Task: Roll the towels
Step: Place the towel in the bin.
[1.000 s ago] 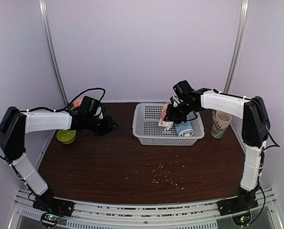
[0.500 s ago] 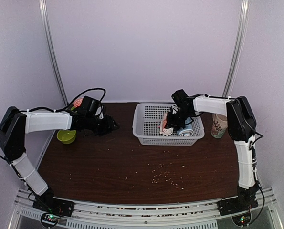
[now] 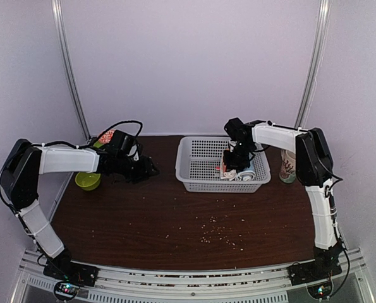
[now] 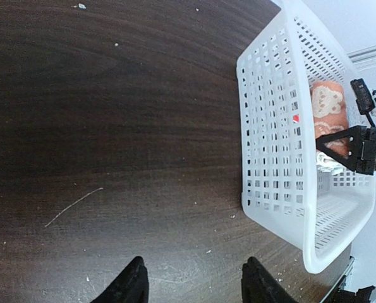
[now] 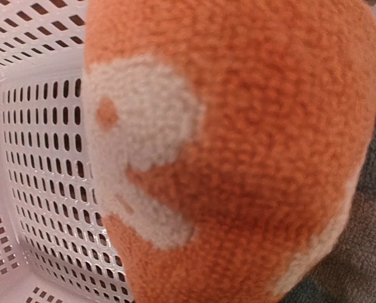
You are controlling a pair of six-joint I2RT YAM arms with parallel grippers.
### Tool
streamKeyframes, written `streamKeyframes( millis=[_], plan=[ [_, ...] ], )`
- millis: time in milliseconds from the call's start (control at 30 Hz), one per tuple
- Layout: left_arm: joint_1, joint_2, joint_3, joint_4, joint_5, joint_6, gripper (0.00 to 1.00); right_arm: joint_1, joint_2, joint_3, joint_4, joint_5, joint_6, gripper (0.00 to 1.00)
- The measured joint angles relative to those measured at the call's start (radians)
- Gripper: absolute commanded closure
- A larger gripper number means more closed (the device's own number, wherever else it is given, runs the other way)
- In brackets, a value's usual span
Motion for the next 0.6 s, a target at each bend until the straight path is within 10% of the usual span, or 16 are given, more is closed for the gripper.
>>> streamKeyframes(
  millis=[267, 600],
  plan=[
    [0.0, 0.0, 0.001, 0.001, 0.007, 0.0, 0.49, 0.0, 0.007, 0.009, -0.034, 0.014, -0.017, 0.61],
    [0.0, 0.0, -0.003, 0.013, 0.008, -0.005, 0.49, 0.002, 0.005, 0.009, -0.067, 0.031, -0.019, 0.38]
  ],
)
